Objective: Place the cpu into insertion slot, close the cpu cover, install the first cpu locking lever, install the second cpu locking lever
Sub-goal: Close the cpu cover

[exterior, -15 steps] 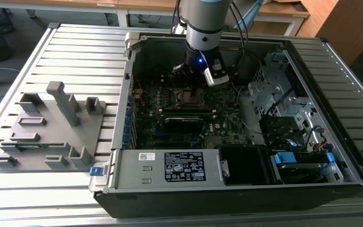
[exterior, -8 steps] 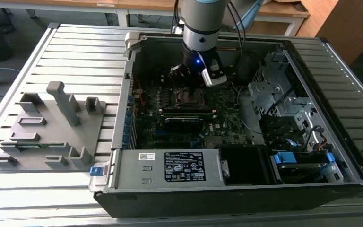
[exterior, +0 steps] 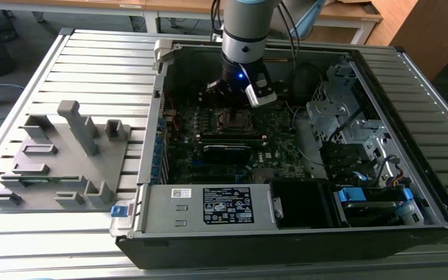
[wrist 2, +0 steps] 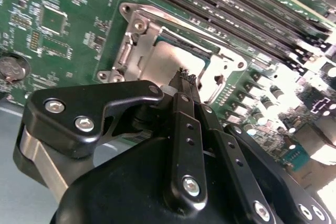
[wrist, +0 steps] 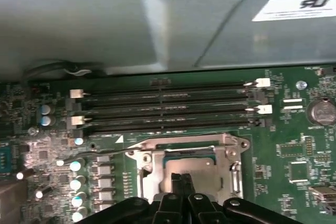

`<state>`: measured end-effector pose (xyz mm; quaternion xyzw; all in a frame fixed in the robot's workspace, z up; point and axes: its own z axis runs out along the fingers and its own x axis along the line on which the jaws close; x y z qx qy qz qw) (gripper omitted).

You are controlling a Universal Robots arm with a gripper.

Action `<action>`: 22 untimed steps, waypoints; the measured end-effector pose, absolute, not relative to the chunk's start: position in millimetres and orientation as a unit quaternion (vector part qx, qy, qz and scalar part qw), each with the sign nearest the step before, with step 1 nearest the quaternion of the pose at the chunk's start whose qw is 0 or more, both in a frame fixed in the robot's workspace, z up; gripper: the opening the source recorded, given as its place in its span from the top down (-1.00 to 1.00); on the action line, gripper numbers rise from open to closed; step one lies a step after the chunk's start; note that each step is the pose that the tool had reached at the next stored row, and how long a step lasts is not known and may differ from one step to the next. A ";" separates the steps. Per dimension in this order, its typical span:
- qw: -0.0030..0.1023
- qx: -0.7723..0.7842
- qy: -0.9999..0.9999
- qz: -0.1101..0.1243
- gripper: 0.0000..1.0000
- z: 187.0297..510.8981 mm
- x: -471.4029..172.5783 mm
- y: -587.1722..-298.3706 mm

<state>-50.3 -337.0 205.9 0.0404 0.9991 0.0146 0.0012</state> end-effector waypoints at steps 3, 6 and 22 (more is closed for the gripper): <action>0.001 0.040 0.999 0.015 0.79 205.8 -56.4 -337.0; 0.001 0.039 0.999 0.015 0.79 205.7 -60.5 -337.0; 0.001 0.039 0.999 0.014 0.79 200.0 -70.7 -337.0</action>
